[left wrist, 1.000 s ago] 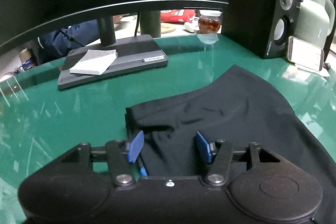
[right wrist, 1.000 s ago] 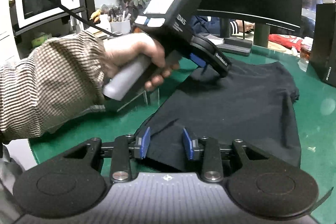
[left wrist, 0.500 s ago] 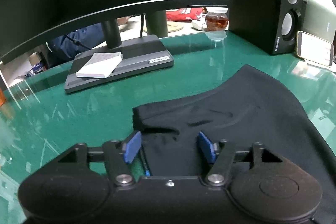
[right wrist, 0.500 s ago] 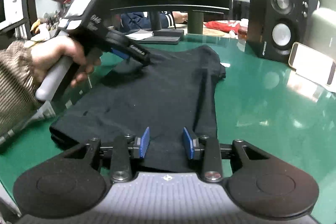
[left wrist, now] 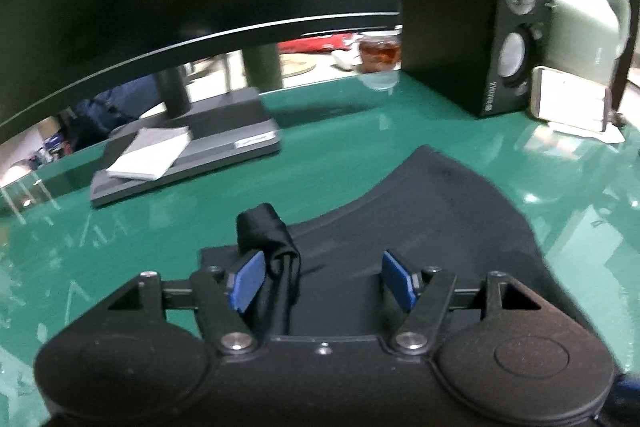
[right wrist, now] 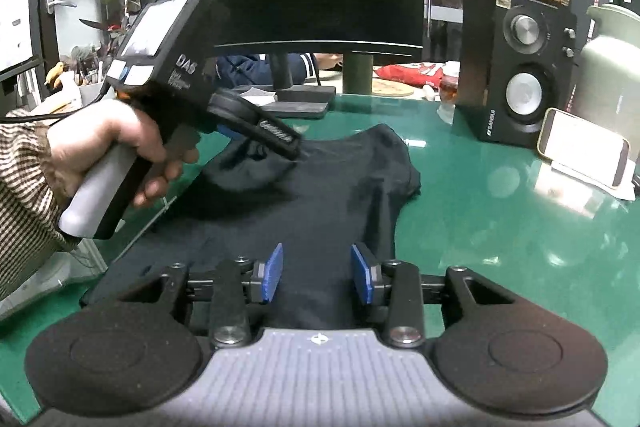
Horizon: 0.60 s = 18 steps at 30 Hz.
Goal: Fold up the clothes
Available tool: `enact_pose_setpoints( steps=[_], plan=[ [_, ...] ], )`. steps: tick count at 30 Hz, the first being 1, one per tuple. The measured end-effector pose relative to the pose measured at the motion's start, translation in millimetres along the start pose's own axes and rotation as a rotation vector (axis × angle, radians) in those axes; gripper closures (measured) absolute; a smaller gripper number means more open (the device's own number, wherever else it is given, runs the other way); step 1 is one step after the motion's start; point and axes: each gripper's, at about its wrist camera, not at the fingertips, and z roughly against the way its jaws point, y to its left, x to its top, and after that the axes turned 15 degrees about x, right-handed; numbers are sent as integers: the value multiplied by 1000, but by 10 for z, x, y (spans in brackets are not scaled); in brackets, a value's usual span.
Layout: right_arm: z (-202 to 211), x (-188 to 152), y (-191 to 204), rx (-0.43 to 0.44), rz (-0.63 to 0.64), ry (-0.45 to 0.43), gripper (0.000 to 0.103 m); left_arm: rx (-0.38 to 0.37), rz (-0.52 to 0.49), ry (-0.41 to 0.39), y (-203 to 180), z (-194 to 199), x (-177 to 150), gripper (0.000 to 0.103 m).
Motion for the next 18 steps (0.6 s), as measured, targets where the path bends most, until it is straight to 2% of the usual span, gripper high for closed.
enact_pose_setpoints(
  steps=[3,6,12,18],
  plan=[
    [-87,-32,-36,2,-13,35,63,-59,-22,-5,-166,8,50,39],
    [-142,-64,-57,16,-23,58,57,-83,-61,-9,-341,-31,77,39],
    [-167,-66,-37,34,-6,69,49,-85,-121,5,-653,-210,146,39],
    [-164,-67,-7,36,4,74,47,-67,-98,16,-704,-327,218,32]
  ],
)
